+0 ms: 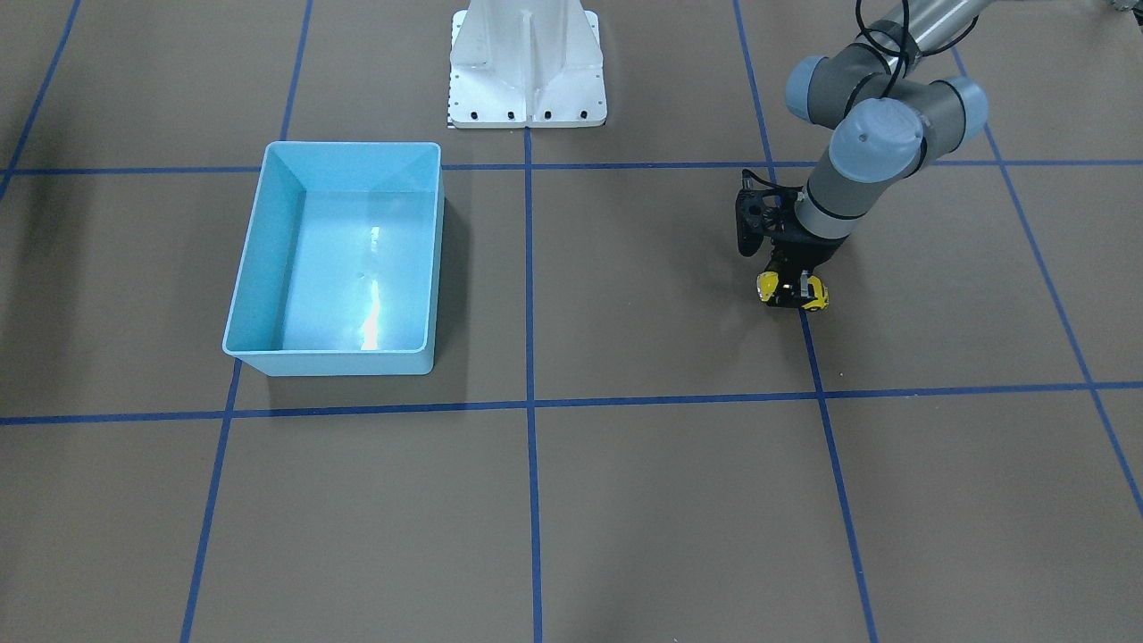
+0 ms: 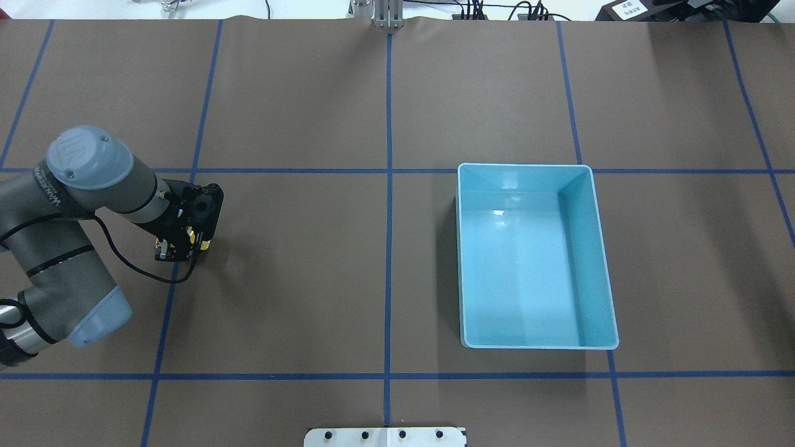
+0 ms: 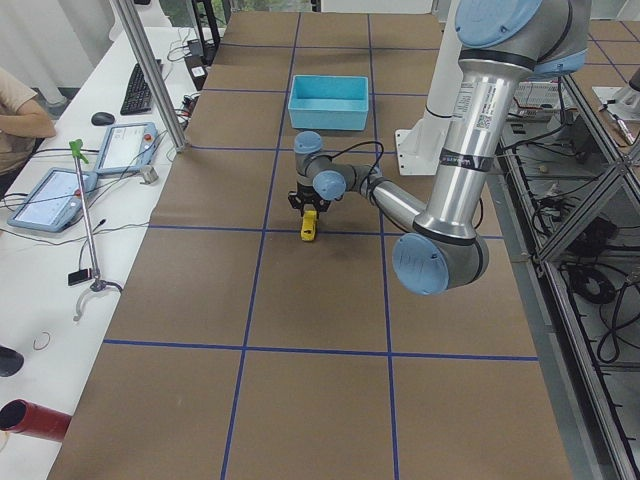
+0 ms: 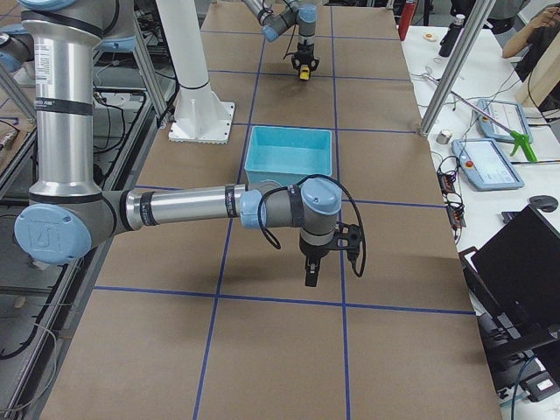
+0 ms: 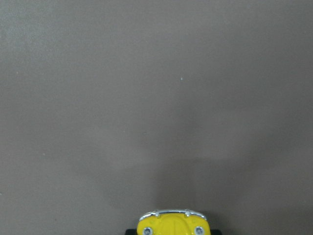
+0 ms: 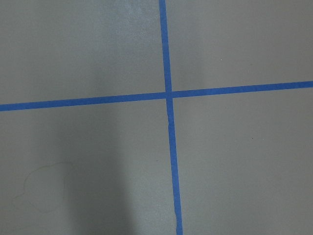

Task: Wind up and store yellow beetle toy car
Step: 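Drag the car backward along the table with the left gripper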

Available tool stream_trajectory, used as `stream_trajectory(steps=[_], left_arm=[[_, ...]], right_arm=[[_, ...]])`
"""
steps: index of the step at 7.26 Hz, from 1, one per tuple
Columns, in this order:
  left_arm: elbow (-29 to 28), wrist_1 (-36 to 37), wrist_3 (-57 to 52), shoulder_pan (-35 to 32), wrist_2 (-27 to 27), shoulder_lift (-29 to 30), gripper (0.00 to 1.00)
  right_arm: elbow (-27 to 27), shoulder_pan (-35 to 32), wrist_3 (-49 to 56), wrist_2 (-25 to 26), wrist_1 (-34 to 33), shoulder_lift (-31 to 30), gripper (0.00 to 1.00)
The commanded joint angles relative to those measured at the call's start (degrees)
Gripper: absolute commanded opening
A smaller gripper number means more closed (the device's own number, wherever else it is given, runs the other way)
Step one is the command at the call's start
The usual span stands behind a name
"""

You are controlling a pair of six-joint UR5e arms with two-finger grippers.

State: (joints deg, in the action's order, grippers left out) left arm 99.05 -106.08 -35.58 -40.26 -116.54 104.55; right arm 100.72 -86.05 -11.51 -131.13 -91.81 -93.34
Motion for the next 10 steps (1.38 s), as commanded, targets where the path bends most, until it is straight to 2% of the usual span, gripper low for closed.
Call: stream_trajectory(steps=[1, 8, 10], left_arm=[[0.0, -1.32, -0.01, -0.17, -0.36, -1.1, 0.28], [-1.05, -5.71, -0.28, -2.97, -3.52, -4.0, 0.28], [-2.11, -5.72, -3.43, -4.64, -5.44, -4.0, 0.28]], right_arm=[[0.0, 0.0, 0.0, 0.0, -0.04, 0.0, 1.0], [-0.09, 0.0, -0.18, 0.0, -0.04, 0.0, 1.0], [-0.09, 0.0, -0.18, 0.0, -0.04, 0.0, 1.0]])
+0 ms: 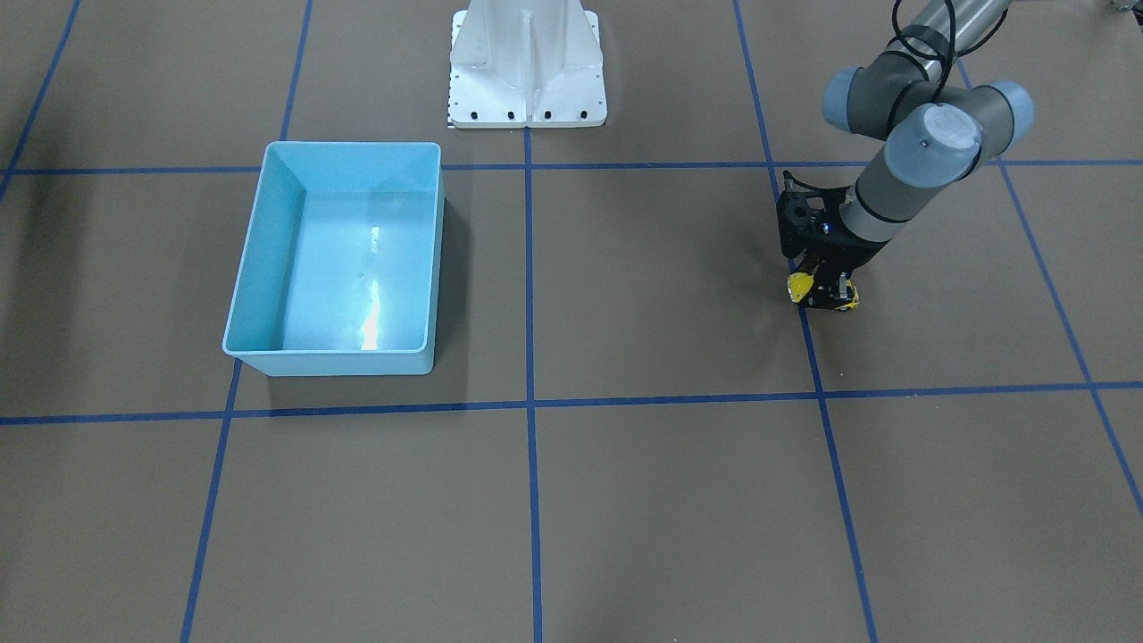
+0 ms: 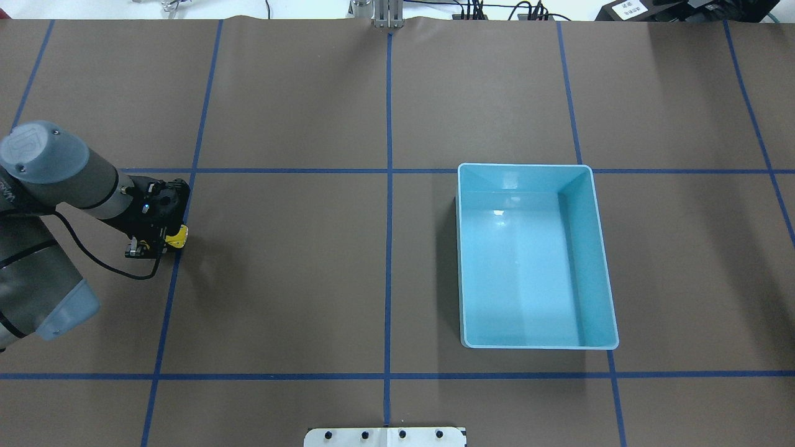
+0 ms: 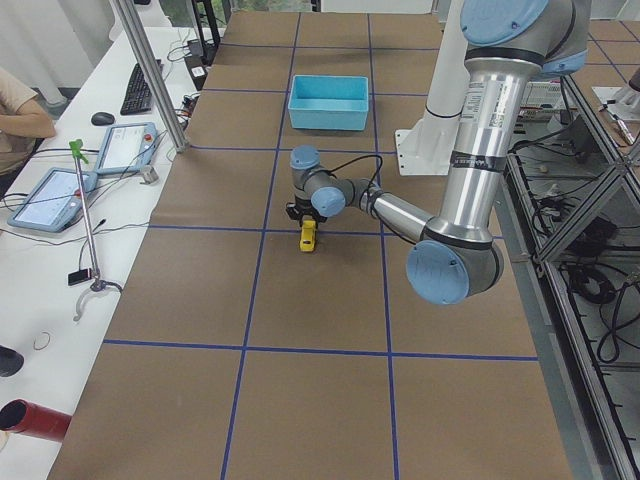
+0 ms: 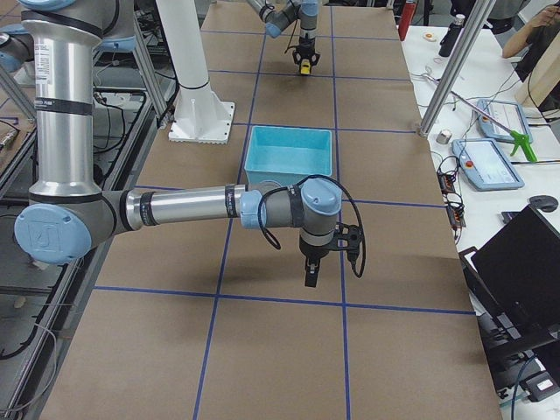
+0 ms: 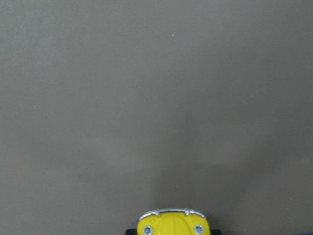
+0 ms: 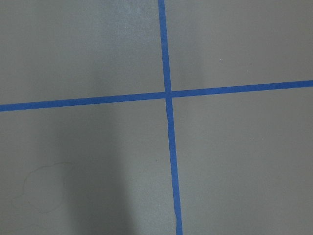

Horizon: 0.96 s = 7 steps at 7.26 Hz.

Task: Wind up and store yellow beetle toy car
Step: 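Drag the car backward along the table with the left gripper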

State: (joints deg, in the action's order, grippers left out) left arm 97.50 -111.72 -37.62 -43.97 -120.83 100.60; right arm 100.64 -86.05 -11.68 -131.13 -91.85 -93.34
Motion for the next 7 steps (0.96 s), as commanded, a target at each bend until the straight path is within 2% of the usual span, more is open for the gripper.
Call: stream_trajectory(steps=[1, 4, 7], left_arm=[[-0.99, -0.42, -1.4, -0.94, -1.24, -0.06, 0.28], [-1.87, -3.58, -1.49, -0.94, -1.25, -2.16, 0.28], [-1.96, -3.68, -3.86, -2.25, -2.47, -2.61, 0.28]], right_arm=[[0.0, 0.0, -0.01, 0.0, 0.0, 0.0, 1.0], [0.0, 0.0, -0.01, 0.0, 0.0, 0.0, 1.0], [0.0, 0.0, -0.1, 0.0, 0.09, 0.0, 1.0]])
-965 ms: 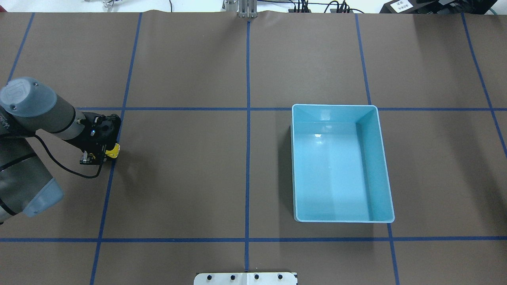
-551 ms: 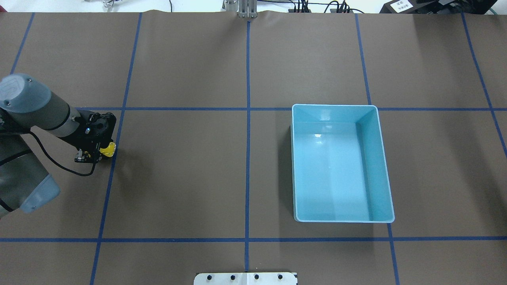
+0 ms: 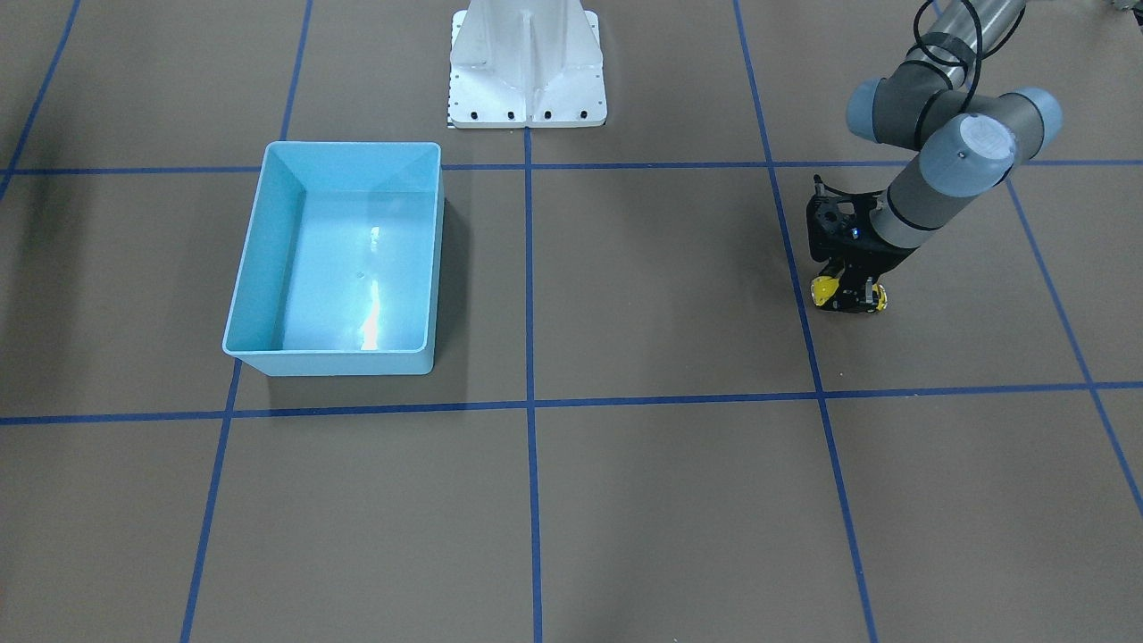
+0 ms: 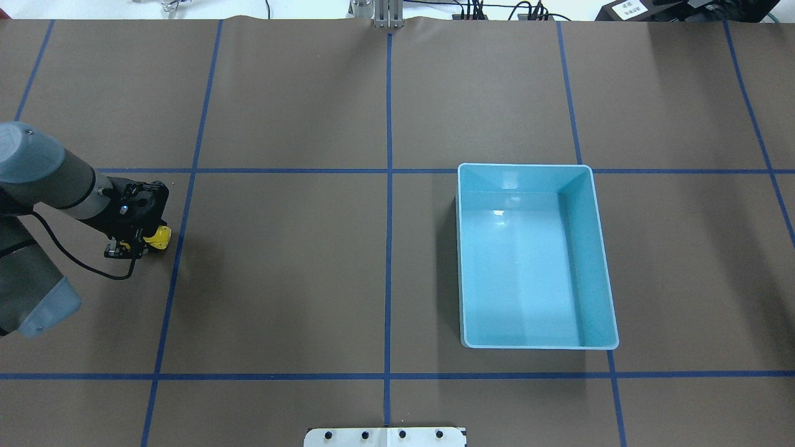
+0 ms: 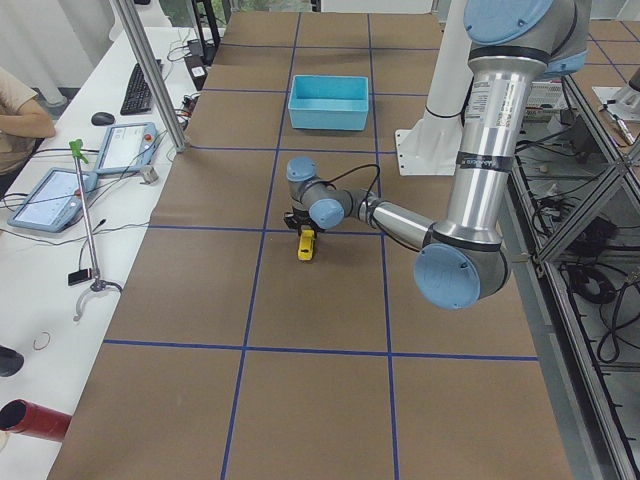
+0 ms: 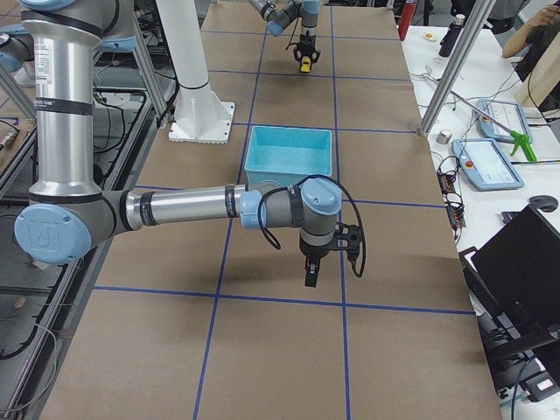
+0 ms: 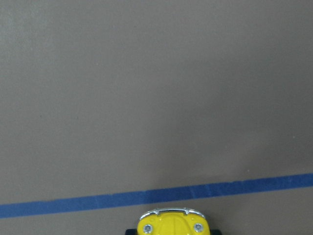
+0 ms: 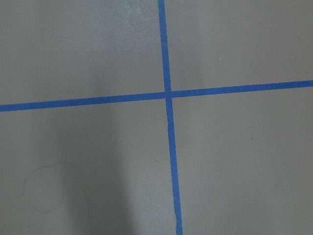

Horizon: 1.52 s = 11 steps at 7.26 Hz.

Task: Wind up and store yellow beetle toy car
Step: 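Drag the car backward along the table with the left gripper, then keep dragging the car backward, away from the blue bin, with the left gripper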

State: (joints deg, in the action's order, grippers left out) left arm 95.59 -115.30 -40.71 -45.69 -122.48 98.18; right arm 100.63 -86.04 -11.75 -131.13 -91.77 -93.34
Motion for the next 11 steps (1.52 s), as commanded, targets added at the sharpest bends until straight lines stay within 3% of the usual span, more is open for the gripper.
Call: stream_trajectory(steps=[1, 11], left_arm=[[-0.14, -0.19, -1.04, -0.54, -0.83, -0.18, 0.28], [-0.85, -3.18, -2.26, -1.42, -1.36, -2.9, 0.28]], right_arm=[[0.0, 0.0, -0.03, 0.0, -0.08, 0.0, 1.0], [-0.18, 0.09, -0.21, 0.0, -0.08, 0.0, 1.0]])
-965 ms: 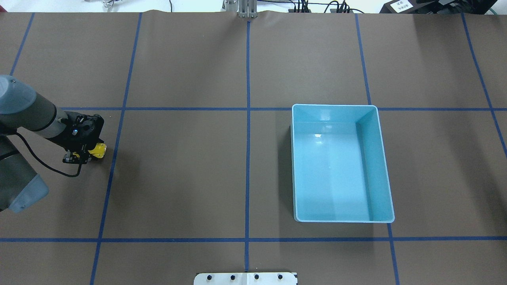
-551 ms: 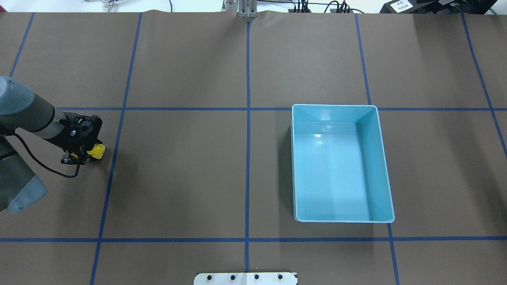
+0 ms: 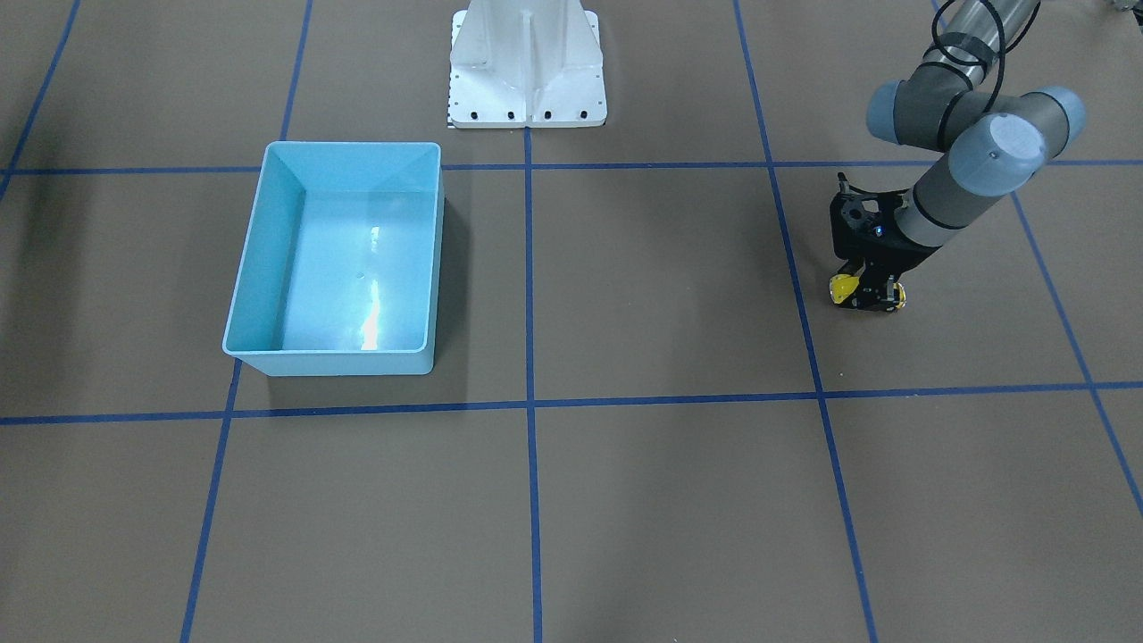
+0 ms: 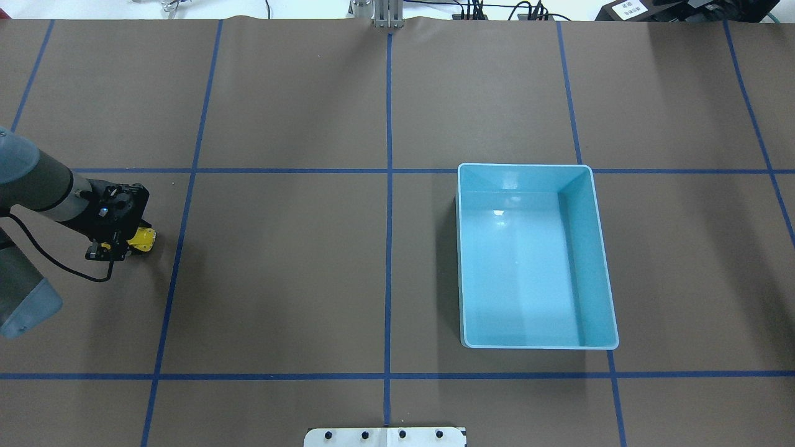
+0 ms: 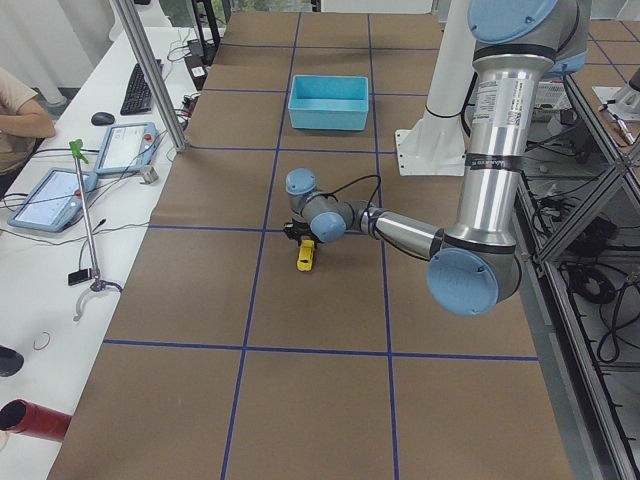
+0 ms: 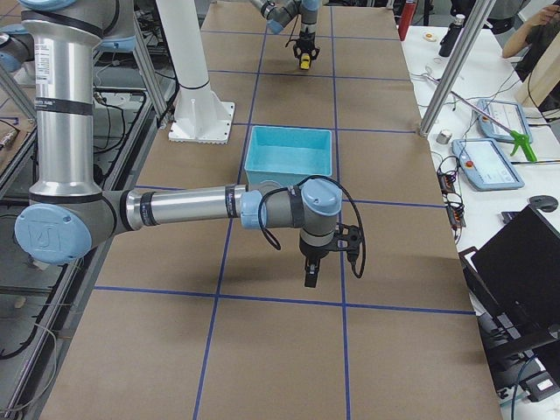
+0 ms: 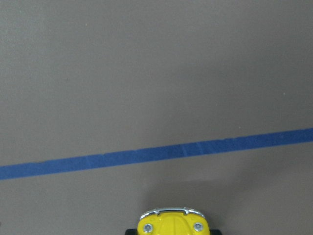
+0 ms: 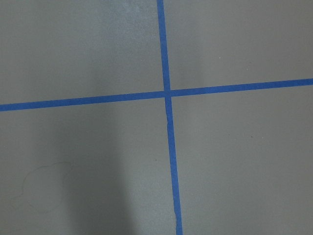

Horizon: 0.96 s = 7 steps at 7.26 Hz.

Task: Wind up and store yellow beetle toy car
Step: 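Keep dragging the car backward, away from the blue bin, with the left gripper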

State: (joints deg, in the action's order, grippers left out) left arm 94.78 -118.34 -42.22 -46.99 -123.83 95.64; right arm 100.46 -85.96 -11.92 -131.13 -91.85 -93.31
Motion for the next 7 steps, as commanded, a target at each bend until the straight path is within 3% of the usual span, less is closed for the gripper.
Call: stream_trajectory(steps=[1, 7], left_arm=[[0.05, -0.14, -0.85, -0.73, 0.0, -0.71, 0.28], [-0.03, -2.42, -1.55, -1.09, -0.27, -2.65, 0.28]], right_arm=[[0.0, 0.0, -0.03, 0.0, 0.0, 0.05, 1.0], [0.0, 0.0, -0.03, 0.0, 0.0, 0.05, 1.0]])
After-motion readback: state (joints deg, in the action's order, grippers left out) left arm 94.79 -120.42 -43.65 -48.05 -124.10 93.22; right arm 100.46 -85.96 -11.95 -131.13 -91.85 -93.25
